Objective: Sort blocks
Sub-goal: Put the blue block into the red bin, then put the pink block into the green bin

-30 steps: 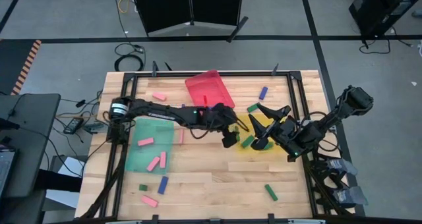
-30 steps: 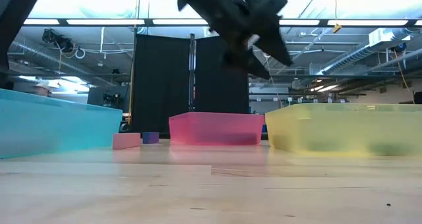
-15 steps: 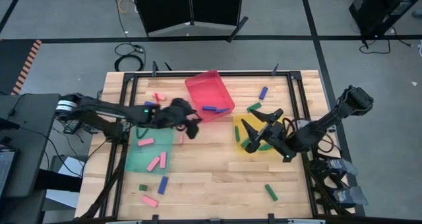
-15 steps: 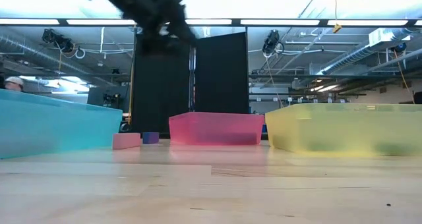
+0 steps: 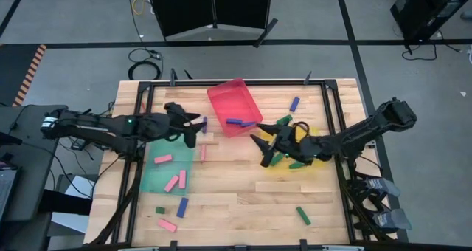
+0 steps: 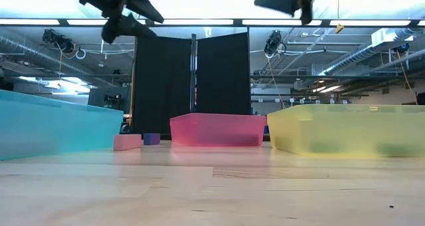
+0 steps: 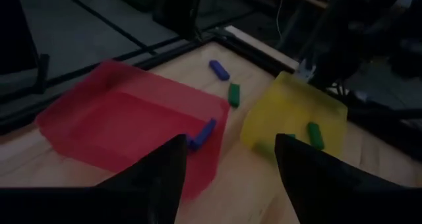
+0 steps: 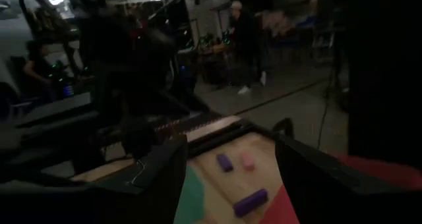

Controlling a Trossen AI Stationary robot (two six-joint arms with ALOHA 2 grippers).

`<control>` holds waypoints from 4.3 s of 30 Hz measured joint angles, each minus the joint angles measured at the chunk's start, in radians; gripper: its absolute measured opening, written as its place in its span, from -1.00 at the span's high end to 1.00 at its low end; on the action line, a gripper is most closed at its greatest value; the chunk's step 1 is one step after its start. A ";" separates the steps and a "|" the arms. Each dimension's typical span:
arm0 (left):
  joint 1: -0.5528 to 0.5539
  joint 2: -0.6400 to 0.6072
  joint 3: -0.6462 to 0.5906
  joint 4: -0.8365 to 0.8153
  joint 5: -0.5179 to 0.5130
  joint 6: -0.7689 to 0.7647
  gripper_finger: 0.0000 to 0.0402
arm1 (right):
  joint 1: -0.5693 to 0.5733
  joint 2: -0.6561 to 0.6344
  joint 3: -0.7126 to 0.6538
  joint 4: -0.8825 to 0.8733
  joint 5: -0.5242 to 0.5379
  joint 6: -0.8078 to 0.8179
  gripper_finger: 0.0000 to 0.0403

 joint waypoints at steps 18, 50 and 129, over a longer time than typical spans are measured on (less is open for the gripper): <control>-0.043 -0.195 -0.083 0.000 -0.003 0.003 -0.18 | -0.168 0.349 0.468 -0.514 -0.262 0.069 -0.20; -0.086 -0.139 -0.083 0.085 -0.016 0.051 -0.18 | -0.862 0.045 0.071 -1.190 -0.307 0.718 -0.34; 0.366 0.240 0.043 -0.469 0.108 -0.017 -0.18 | -0.498 0.318 0.358 -0.319 -0.445 0.245 -0.61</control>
